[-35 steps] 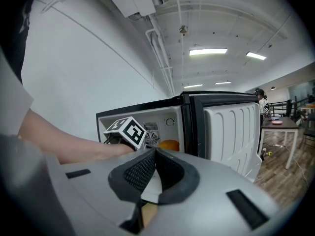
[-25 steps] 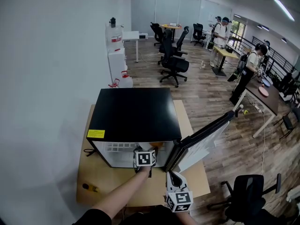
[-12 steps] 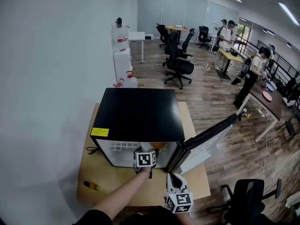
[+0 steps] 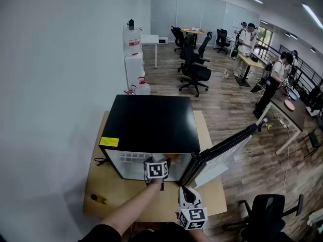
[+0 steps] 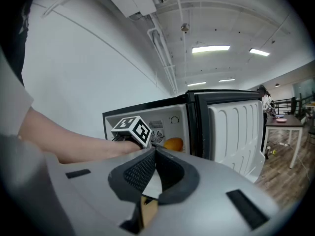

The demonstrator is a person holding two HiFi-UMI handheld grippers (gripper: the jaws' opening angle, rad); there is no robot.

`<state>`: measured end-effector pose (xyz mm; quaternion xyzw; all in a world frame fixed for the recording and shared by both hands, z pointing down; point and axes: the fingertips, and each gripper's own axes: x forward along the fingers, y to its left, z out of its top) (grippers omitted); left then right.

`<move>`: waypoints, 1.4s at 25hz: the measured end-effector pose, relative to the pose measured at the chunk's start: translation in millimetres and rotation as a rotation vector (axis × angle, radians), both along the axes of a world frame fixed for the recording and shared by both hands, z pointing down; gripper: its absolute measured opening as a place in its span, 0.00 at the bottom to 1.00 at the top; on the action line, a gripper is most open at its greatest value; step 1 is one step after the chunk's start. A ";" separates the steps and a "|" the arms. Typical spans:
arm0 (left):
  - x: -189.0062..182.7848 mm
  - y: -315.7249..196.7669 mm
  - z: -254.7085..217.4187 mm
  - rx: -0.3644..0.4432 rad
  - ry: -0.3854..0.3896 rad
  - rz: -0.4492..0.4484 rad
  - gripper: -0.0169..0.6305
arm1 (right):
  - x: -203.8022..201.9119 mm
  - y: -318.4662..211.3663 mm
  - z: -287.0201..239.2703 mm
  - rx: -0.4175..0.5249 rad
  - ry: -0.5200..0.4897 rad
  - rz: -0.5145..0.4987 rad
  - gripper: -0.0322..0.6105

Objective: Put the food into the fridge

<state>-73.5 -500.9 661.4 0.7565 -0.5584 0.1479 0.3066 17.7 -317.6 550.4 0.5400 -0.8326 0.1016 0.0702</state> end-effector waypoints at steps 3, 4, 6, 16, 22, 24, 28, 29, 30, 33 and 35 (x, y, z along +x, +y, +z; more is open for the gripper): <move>-1.0 2.5 -2.0 0.006 0.029 -0.013 0.60 | 4.4 0.2 0.1 -0.001 0.001 0.010 0.14; -1.7 3.6 -2.9 0.009 0.043 -0.016 0.60 | 6.0 -0.1 0.2 -0.001 0.002 0.014 0.14; -4.4 5.8 -4.3 0.013 0.061 -0.017 0.60 | 7.9 -0.8 0.7 -0.002 0.002 0.020 0.14; -21.5 22.4 -9.7 0.035 0.070 -0.020 0.60 | -8.3 8.0 4.5 -0.010 0.005 -0.009 0.14; -28.1 58.8 -26.1 0.062 0.130 -0.007 0.60 | -8.7 15.1 -0.2 -0.007 0.013 -0.013 0.14; -36.7 78.5 -29.5 0.067 0.130 -0.010 0.60 | -3.7 18.0 -4.7 -0.007 0.018 -0.002 0.14; -57.5 117.0 -50.6 0.139 0.147 -0.003 0.60 | 4.7 30.0 -13.6 0.002 0.023 0.023 0.14; -62.5 126.2 -59.6 0.173 0.135 0.007 0.60 | 7.5 35.2 -16.1 0.003 0.026 0.029 0.14; -66.7 135.3 -69.5 0.207 0.123 0.019 0.60 | 10.5 41.3 -18.9 0.003 0.030 0.033 0.14; -79.4 163.4 -102.1 0.297 0.137 0.037 0.60 | 16.2 60.9 -28.7 0.006 0.054 0.034 0.14; -90.4 185.0 -122.9 0.373 0.159 0.011 0.60 | 17.3 72.7 -31.8 0.011 0.069 0.034 0.14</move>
